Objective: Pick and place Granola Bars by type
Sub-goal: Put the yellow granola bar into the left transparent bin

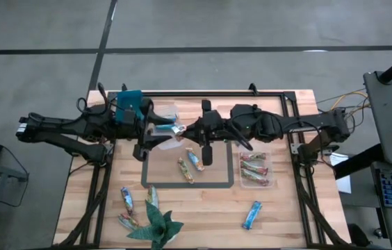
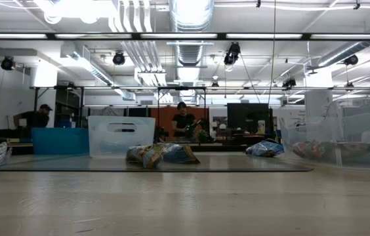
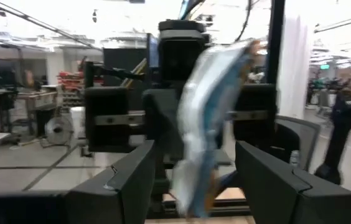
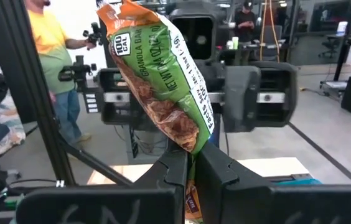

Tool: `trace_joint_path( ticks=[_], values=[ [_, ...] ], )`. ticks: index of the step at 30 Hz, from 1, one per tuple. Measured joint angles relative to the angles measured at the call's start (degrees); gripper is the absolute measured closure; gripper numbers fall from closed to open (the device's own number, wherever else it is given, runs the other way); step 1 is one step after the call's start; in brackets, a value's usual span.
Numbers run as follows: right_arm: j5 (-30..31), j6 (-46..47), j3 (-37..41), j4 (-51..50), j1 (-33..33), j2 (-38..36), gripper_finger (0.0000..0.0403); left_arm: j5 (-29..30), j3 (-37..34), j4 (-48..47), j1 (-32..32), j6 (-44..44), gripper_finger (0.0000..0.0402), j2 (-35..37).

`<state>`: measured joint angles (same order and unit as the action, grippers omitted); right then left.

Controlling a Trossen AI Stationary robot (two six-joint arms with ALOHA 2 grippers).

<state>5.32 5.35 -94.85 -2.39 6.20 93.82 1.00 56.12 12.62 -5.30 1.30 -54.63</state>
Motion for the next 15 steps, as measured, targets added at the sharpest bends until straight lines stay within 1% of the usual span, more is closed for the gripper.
trace_joint_path(
  ticks=[5, 8, 15],
  values=[
    [0.07, 0.21, -0.14, -0.24, -0.16, 0.42, 0.0394, -1.41, -0.02, 0.30, -0.07, 0.33, 0.0199, -0.49],
    [0.03, 0.61, -0.29, -0.15, -0.18, 0.89, 0.0394, -1.34, -0.02, 0.12, -0.07, 0.35, 0.0199, -1.39],
    [0.04, 0.98, -2.33, -0.73, -0.28, 4.48, 0.0394, 0.18, 0.17, 0.51, -0.07, 0.11, 0.0199, -2.97]
  ],
)
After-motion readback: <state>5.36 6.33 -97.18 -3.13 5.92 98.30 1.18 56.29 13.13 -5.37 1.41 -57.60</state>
